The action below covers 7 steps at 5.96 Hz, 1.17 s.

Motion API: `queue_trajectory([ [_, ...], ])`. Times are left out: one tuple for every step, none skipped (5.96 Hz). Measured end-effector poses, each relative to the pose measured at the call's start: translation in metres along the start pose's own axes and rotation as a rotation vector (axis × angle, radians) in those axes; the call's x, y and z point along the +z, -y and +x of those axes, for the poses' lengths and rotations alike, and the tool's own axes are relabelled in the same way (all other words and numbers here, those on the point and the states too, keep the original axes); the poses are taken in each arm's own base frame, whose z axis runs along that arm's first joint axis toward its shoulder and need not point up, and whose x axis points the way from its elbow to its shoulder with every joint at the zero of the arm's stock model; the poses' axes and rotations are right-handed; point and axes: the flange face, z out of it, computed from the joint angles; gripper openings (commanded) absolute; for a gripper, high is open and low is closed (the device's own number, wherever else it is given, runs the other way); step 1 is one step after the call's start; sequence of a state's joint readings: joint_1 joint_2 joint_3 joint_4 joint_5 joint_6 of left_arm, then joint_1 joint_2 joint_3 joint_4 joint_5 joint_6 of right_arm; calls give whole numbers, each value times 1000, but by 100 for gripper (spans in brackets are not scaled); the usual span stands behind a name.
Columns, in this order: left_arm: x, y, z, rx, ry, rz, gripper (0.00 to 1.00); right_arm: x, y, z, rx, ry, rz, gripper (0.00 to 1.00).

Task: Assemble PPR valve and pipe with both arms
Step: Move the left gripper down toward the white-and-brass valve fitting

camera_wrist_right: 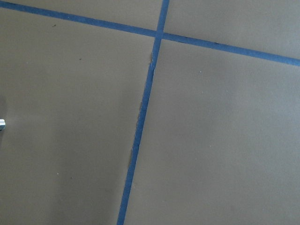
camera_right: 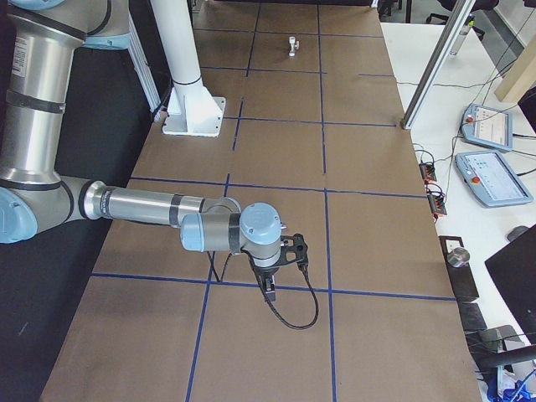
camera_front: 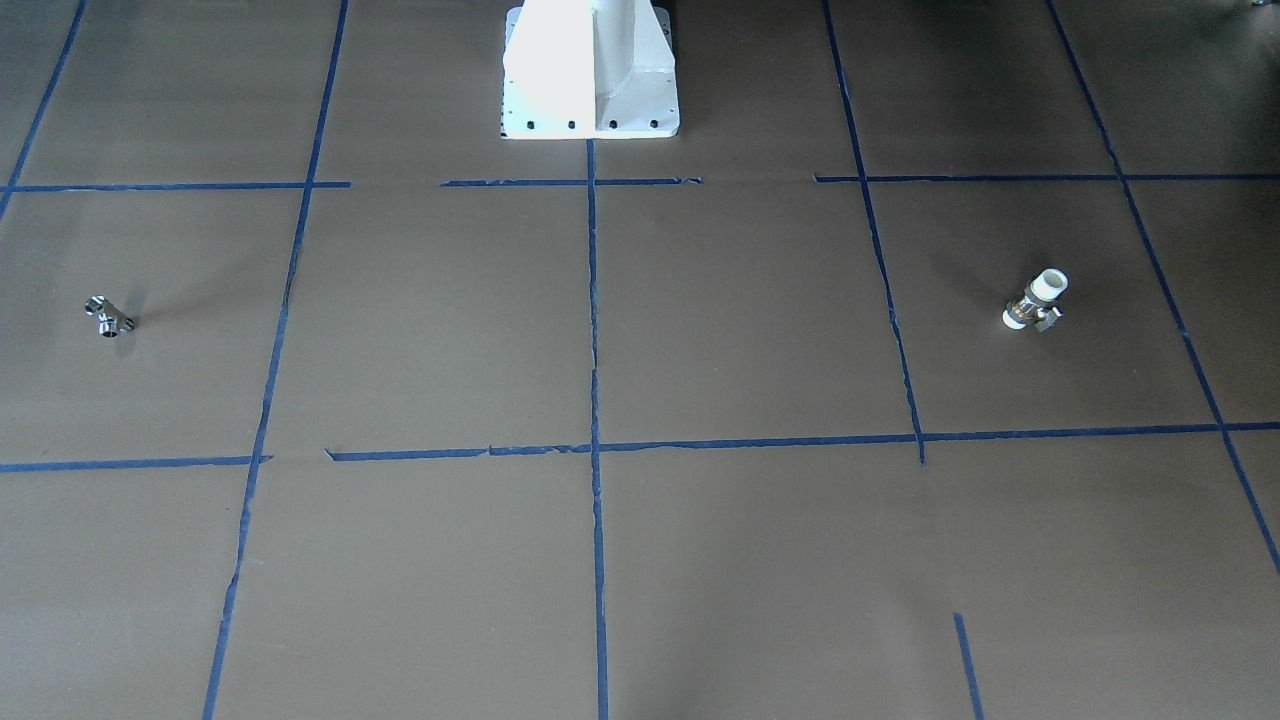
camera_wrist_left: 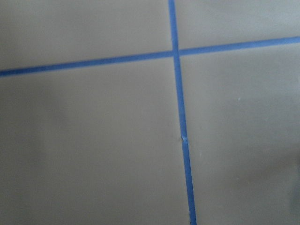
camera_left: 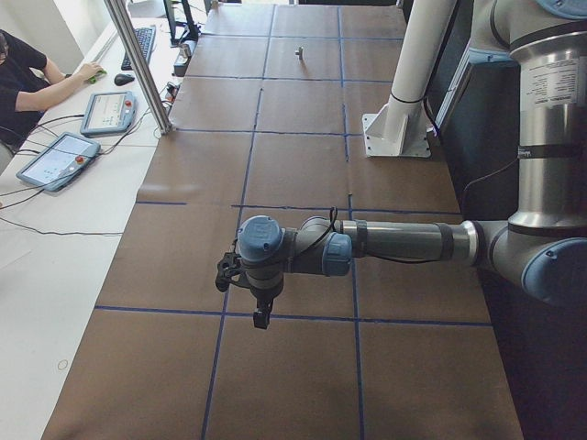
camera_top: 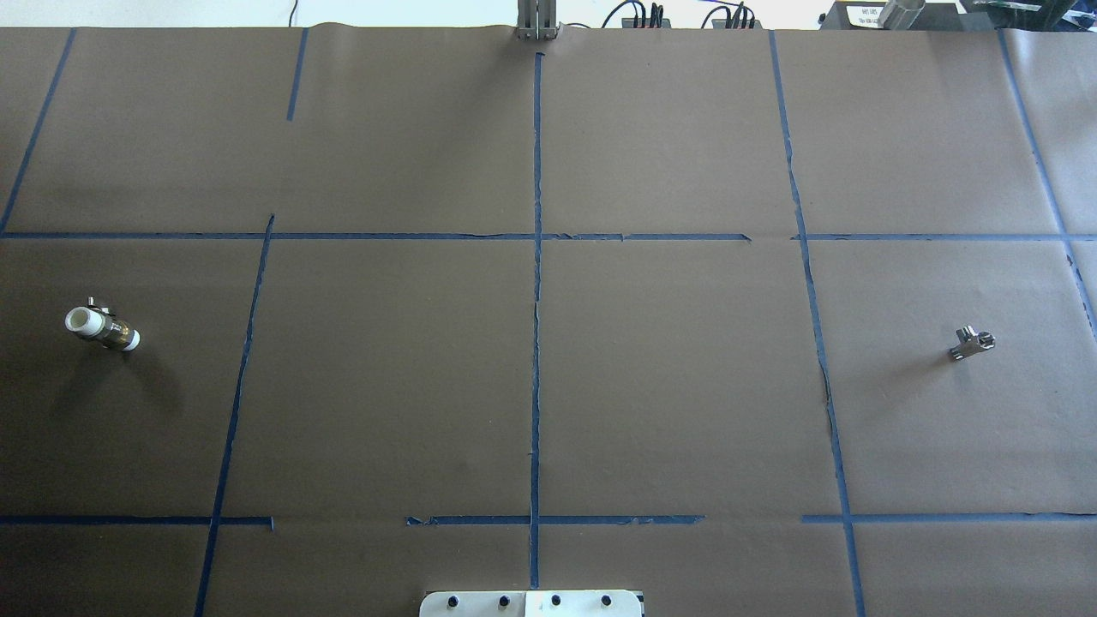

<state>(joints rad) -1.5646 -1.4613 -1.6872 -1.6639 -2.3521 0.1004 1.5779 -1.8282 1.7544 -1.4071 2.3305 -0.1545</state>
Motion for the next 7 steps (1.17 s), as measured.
queue_trajectory([
  [-6,6,6,46,4,48,100,0,4,-3,-24,-11,23,100],
  [-10,12,15,95,6,87,100,0,8,-5,-30,-11,35,100],
  [2,19,37,137,-20,93,100,0,15,-10,-37,-7,40,100],
  [21,25,72,126,-60,71,100,1,19,-14,-39,-5,40,100],
  [35,30,109,55,-93,63,100,1,21,-15,-37,-3,40,100],
  [46,32,139,-41,-112,63,100,1,21,-15,-36,-3,41,100],
  [58,32,161,-118,-114,58,100,1,21,-15,-35,-2,40,100],
])
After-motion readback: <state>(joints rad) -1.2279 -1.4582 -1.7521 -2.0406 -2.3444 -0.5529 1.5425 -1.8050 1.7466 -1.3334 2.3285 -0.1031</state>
